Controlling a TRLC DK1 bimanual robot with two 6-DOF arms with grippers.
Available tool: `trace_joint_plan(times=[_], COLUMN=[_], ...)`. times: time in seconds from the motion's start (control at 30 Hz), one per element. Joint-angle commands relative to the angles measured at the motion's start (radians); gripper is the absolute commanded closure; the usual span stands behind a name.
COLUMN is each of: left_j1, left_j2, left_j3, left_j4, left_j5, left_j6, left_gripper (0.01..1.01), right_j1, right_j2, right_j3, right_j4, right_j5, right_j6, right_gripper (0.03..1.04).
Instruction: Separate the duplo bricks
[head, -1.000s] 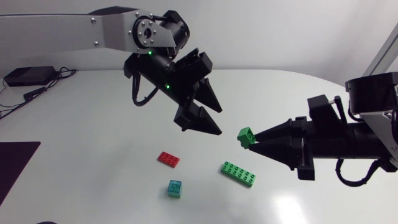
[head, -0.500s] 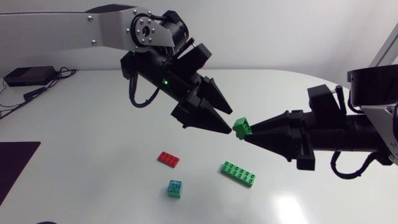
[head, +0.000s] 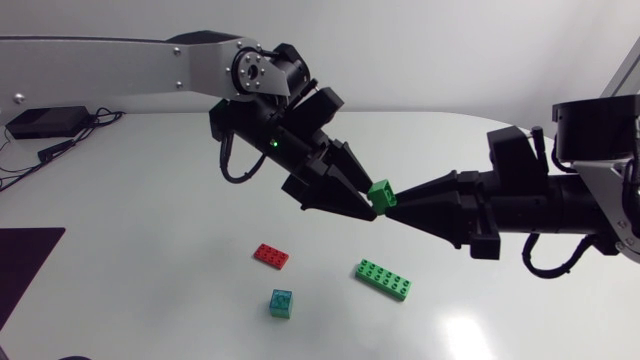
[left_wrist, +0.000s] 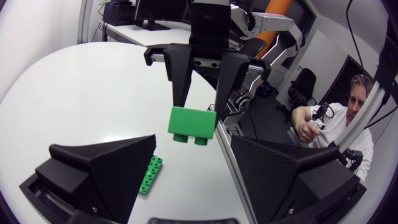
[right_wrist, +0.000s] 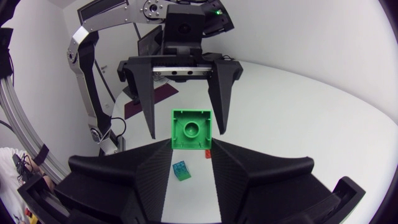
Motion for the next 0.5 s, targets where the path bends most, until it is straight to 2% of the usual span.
trace_joint_plan(times=[0.0, 0.13, 0.33, 0.47], left_j1=[0.004, 0.004, 0.002, 0.001], left_j2=[0.025, 0.032, 0.033, 0.036], left_j3=[0.047, 0.057, 0.064, 0.061], left_j4=[-0.014, -0.014, -0.014, -0.014], left_j5=[0.029, 0.034, 0.052, 0.057], left_j6=[-0.02, -0.023, -0.026, -0.024], left_gripper=[0.303, 0.397, 0.441, 0.564], right_j1=[0.013, 0.02, 0.022, 0.022], right_j2=[0.015, 0.017, 0.021, 0.021], right_j3=[0.03, 0.024, 0.019, 0.016], right_j4=[0.012, 0.021, 0.024, 0.029], right_j5=[-0.018, -0.018, -0.021, -0.021], right_j6=[0.03, 0.031, 0.031, 0.031], right_gripper=[0.82, 0.82, 0.82, 0.82])
